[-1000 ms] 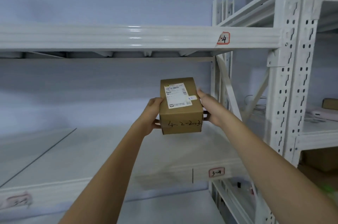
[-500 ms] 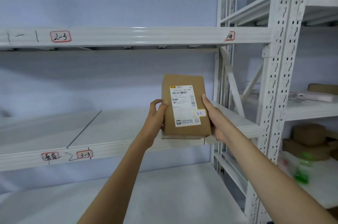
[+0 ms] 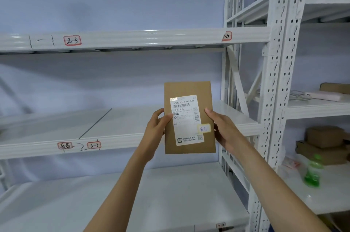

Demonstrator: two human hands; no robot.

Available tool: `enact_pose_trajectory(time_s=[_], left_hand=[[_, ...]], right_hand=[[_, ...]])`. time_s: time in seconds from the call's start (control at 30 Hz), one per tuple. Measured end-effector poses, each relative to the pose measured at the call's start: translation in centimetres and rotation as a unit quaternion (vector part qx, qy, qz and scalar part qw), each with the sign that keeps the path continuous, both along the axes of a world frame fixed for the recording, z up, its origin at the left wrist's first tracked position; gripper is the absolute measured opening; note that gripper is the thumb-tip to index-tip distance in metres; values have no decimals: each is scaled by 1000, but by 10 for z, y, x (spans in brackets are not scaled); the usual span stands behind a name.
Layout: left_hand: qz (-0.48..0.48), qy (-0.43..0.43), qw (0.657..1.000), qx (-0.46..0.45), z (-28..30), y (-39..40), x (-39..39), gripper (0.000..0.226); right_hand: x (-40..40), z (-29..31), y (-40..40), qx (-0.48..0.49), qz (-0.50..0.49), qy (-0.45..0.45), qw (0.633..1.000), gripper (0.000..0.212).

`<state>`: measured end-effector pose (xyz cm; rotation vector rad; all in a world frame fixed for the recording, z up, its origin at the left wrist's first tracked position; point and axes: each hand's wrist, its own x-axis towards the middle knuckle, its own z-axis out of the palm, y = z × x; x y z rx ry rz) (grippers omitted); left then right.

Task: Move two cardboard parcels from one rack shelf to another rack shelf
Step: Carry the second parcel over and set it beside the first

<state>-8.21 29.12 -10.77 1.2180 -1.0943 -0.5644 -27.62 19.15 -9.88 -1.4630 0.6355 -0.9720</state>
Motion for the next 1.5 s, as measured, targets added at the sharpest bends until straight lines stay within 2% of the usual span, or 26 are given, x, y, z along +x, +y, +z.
enact_pose_trajectory(time_s=[0.3, 0.43, 0.57, 0.93, 1.23, 1.5], left_hand=[[34, 12, 999, 9, -3, 25, -11, 41], [56, 13, 998, 10, -5, 49, -2, 40], [73, 12, 997, 14, -5, 82, 15, 41], [103, -2, 995, 12, 3, 177, 94, 38], [107, -6, 994, 33, -2, 264, 200, 37], [97, -15, 994, 53, 9, 280, 265, 21]], right_hand=[[-2, -8, 15, -8, 25, -11, 1000, 33], [12, -9, 28, -13, 55, -8, 998, 26], [35, -9, 52, -4, 85, -13, 996, 29], [123, 1, 132, -24, 128, -17, 991, 36], [227, -4, 217, -38, 126, -3, 991, 31], [293, 5, 233, -41, 106, 30, 993, 23]])
